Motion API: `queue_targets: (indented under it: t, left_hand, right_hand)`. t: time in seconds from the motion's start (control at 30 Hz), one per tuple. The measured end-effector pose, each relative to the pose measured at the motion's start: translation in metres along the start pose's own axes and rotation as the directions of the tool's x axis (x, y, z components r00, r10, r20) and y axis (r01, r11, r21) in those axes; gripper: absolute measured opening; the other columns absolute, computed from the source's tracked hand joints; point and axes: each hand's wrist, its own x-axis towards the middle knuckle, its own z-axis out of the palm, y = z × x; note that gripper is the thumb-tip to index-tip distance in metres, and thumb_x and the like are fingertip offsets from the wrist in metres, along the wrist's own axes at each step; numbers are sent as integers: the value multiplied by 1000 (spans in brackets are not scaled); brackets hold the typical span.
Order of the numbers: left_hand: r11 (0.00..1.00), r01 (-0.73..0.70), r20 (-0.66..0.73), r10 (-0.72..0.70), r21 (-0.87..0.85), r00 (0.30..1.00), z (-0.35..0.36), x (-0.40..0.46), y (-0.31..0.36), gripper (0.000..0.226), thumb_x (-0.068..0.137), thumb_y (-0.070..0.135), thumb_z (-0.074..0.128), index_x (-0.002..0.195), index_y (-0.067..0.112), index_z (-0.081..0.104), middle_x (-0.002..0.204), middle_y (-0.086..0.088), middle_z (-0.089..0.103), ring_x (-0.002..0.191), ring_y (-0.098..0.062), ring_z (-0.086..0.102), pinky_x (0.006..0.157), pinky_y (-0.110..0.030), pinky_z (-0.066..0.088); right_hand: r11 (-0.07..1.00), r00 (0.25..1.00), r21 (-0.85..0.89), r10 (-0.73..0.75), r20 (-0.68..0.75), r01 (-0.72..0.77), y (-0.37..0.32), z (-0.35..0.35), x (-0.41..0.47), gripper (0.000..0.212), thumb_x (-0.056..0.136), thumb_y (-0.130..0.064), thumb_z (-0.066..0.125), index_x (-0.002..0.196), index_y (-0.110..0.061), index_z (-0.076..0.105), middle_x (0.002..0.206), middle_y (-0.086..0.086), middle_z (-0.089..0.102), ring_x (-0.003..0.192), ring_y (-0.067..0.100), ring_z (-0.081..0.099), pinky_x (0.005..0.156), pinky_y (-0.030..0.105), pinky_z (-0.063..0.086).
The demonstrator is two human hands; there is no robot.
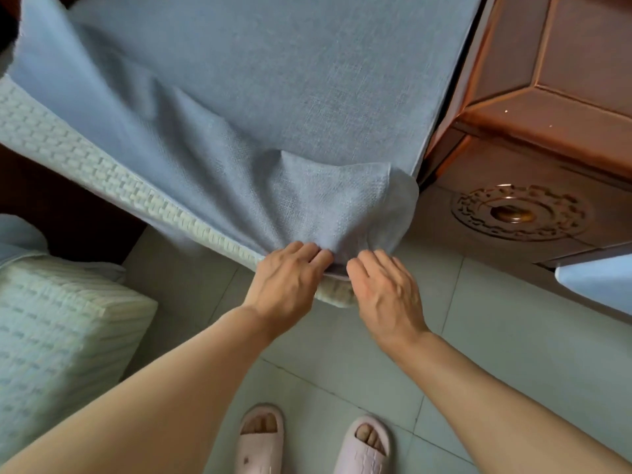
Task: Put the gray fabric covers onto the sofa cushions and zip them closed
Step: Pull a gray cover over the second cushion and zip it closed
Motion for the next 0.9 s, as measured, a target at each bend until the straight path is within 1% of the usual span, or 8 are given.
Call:
queue_targets:
  t: [0.13, 0.2, 0.33, 0.47, 0.6, 0.77, 0.83, 0.9]
  left_hand:
    - [994, -106, 9, 107, -17, 994, 6, -10, 1, 35, 63, 23, 81, 79, 14, 51, 70, -2, 52, 60, -26, 53, 46, -30, 44]
    - [990, -138, 25, 137, 29, 990, 7, -12, 0, 35, 58, 19, 84, 76, 13, 54, 69, -2, 52, 59, -26, 53, 43, -28, 38]
    - [978, -184, -18, 186, 94, 982, 12, -14, 5, 23, 58, -2, 70, 67, 13, 56, 62, 1, 50, 54, -24, 51, 44, -21, 19]
    - [950, -292, -64, 300, 113, 952, 32, -26, 1, 16, 74, -1, 54, 67, 14, 56, 63, 1, 50, 55, -21, 49, 44, -23, 23]
    - [953, -280, -69, 289, 119, 955, 52, -46, -9, 25, 81, 2, 42, 65, 13, 57, 61, 0, 50, 53, -21, 48, 44, -23, 24]
    - [986, -141, -35, 144, 94, 989, 68, -56, -7, 11, 73, 7, 58, 78, 14, 65, 73, 2, 59, 70, -24, 58, 46, -25, 36]
    - [996, 92, -21, -92, 18, 996, 71, -67, 0, 24, 71, 15, 69, 94, 17, 67, 92, 4, 65, 88, -24, 60, 63, -31, 45]
    - [866, 457, -34, -473, -202, 880, 66, -73, 13, 24, 79, 18, 67, 103, 19, 64, 103, 4, 64, 92, -21, 59, 75, -31, 44]
  right_hand:
    - [999, 998, 46, 1, -64, 2, -3, -1, -14, 25, 75, 7, 38, 59, -12, 46, 60, 7, 45, 55, 26, 47, 52, 32, 34]
    - [998, 996, 62, 27, -85, -22, -6, -1, -17, 27, 72, 9, 34, 58, -12, 43, 58, 7, 43, 52, 25, 44, 48, 32, 31]
    - [993, 994, 96, 73, -79, -66, -9, 1, -30, 27, 70, 9, 30, 57, -12, 42, 57, 7, 42, 49, 25, 41, 46, 28, 22]
    - [990, 996, 125, 74, -45, -68, -17, 18, -57, 23, 67, 6, 34, 57, -13, 44, 57, 7, 43, 44, 26, 42, 39, 27, 23]
    - [988, 996, 134, 86, -29, -82, -28, 52, -71, 24, 69, 7, 41, 57, -13, 47, 57, 7, 45, 43, 25, 46, 37, 27, 28]
    - [988, 997, 127, 82, 9, -83, -26, 66, -84, 19, 71, 4, 46, 63, -12, 54, 65, 7, 52, 50, 27, 50, 42, 30, 34]
    - [963, 981, 195, 174, 81, -187, -25, 64, -94, 16, 72, 1, 51, 74, -11, 62, 75, 6, 59, 60, 28, 56, 47, 30, 39]
    - [828, 887, 319, 418, 196, -461, -25, 56, -92, 13, 80, -3, 54, 83, -10, 64, 84, 6, 63, 70, 29, 58, 54, 31, 42]
